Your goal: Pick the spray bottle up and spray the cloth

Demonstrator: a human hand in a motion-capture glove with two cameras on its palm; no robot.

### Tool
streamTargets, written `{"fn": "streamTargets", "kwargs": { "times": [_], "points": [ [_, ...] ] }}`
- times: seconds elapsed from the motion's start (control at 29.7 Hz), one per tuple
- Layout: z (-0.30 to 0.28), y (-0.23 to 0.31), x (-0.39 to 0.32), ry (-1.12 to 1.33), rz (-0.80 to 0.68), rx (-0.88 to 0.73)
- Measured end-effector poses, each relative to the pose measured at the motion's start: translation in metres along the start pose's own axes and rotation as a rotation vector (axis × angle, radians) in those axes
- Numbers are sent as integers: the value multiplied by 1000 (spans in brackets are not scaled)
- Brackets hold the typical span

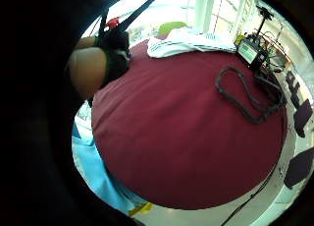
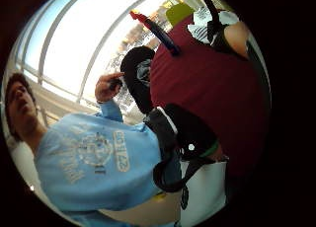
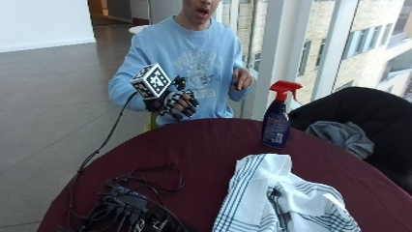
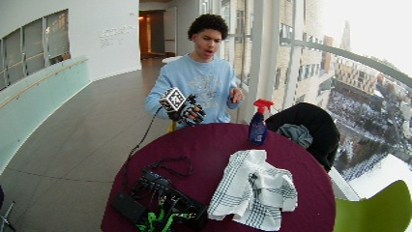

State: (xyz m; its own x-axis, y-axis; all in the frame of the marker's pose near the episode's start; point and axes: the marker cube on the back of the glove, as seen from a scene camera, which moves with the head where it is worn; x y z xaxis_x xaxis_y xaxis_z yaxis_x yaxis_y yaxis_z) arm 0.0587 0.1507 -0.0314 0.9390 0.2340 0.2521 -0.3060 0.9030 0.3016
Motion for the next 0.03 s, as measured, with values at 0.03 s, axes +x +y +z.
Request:
{"fn": "streamTargets", "kwargs": {
  "times": [0.03],
  "points": [
    [0, 1, 0, 2, -1, 0]
  ]
}}
